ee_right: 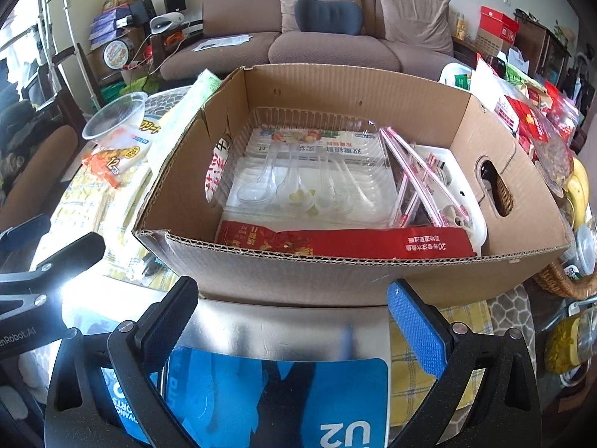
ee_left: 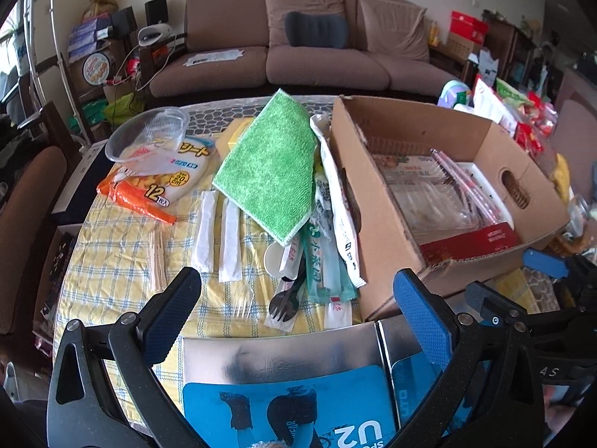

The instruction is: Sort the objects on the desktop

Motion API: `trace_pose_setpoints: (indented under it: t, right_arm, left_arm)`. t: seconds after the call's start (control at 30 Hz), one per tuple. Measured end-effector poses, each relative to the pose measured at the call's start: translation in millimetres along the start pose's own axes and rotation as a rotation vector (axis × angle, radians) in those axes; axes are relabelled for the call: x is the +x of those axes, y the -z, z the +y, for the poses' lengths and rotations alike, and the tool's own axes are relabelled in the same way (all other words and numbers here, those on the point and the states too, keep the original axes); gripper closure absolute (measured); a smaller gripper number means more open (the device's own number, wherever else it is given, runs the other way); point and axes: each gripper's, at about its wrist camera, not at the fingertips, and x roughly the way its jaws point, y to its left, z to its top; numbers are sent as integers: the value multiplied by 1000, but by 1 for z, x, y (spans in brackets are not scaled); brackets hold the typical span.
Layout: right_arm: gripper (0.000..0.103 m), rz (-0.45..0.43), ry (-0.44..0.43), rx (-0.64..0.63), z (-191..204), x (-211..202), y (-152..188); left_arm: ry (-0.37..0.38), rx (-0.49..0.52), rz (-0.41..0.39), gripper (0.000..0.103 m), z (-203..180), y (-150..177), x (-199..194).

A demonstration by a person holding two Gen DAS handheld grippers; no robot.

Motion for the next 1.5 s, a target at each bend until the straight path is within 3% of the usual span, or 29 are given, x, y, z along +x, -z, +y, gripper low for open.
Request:
trace_pose_setpoints:
  t: [0.23,0.47,0.77,1.17,1.5]
  right_arm:
    - [0,-8,29,-20,-22,-40,-24]
    - [0,-1,24,14,-65,-56,-73]
    - [0,20,69,56,-111,-29,-106]
    - [0,44,94,110,-139,11,-125]
    - [0,152,71,193,-171,60,-124]
  left_arm:
    - [76,71,-29,0,-29,-47,-18]
    - [110,114,-39,0,-60,-94,-12]
    - [115,128,-17,0,-88,-134,22]
    - [128,138,26,0,-116,-147,70]
    - [141,122,40,0,-114,-164,97]
